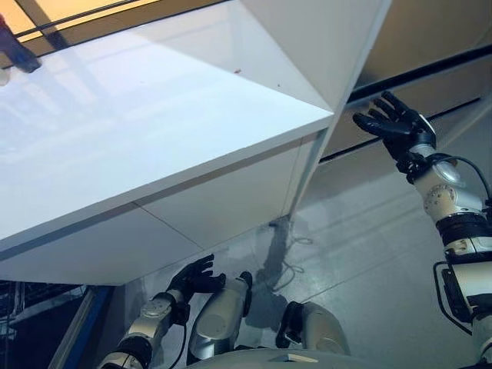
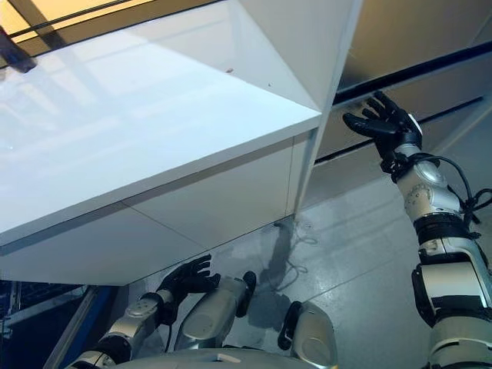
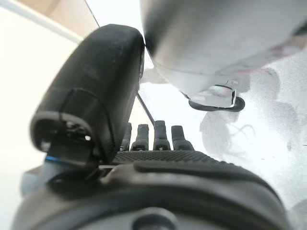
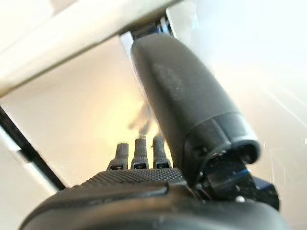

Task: Put drinks into fridge and close the fridge

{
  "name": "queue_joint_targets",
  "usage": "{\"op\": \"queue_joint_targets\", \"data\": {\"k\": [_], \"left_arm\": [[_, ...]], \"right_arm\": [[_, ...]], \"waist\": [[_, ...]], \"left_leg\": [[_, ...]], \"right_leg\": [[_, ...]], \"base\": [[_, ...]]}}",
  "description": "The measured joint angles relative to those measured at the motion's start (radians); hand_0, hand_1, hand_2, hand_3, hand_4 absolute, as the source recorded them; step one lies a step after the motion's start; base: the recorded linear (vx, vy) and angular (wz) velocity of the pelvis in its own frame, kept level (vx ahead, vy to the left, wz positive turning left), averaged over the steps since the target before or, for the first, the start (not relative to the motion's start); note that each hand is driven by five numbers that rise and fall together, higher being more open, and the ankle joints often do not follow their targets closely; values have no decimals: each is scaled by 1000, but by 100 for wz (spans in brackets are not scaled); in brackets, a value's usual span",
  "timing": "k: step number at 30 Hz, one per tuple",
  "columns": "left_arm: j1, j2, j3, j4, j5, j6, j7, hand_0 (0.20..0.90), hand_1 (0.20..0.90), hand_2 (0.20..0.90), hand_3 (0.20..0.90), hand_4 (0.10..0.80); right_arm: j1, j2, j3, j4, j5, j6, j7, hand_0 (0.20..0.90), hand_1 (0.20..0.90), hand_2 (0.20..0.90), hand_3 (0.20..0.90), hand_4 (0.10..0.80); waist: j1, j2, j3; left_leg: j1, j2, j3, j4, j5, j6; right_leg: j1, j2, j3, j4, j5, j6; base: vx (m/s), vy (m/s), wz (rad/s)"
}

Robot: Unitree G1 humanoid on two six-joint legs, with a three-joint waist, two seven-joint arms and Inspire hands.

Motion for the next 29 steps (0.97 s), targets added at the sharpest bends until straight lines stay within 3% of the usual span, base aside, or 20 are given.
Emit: {"op": "queue_joint_targets", "data": {"k": [4, 11, 18, 24, 29], "left_arm": [[13, 17, 1, 5, 30, 17, 1, 900, 900, 900, 900, 800], [52, 18, 23, 52, 20, 40, 7, 900, 900, 900, 900, 800], [99, 6, 57, 111, -14, 40, 20, 900, 900, 900, 900, 800], [92, 0, 85, 176, -9, 41, -4, 900, 900, 900, 900, 800], [98, -21, 85, 209, -6, 37, -24, 900, 900, 900, 900, 800]], "right_arm": [[17, 55, -35, -6, -9, -21, -80, 900, 900, 900, 900, 800], [259, 241, -80, -94, -59, -36, -120, 900, 900, 900, 900, 800], [632, 396, -74, 36, -160, 30, 4, 900, 900, 900, 900, 800], [754, 451, -73, 272, -299, 73, 67, 900, 900, 900, 900, 800], [793, 466, -89, 378, -345, 104, 137, 900, 900, 900, 900, 800]], "waist": [[-5, -6, -30], [-29, -43, -114], [-107, -68, -199], [-165, -100, -258], [-178, -91, -316]], "left_leg": [[25, 11, 10, -48, 9, 2], [81, 37, 54, -141, 21, 11], [151, 54, 126, -266, 41, 29], [205, 62, 156, -384, 91, 29], [238, 65, 168, -450, 119, 27]], "right_leg": [[23, 14, 10, -65, 26, 5], [72, 47, 50, -198, 74, 20], [131, 71, 113, -360, 151, 41], [166, 80, 137, -466, 206, 44], [174, 84, 147, -496, 217, 42]], "base": [[-49, 17, -9], [-76, 9, -19], [-64, -3, -33], [-79, 2, -16], [-63, 29, -5]]}}
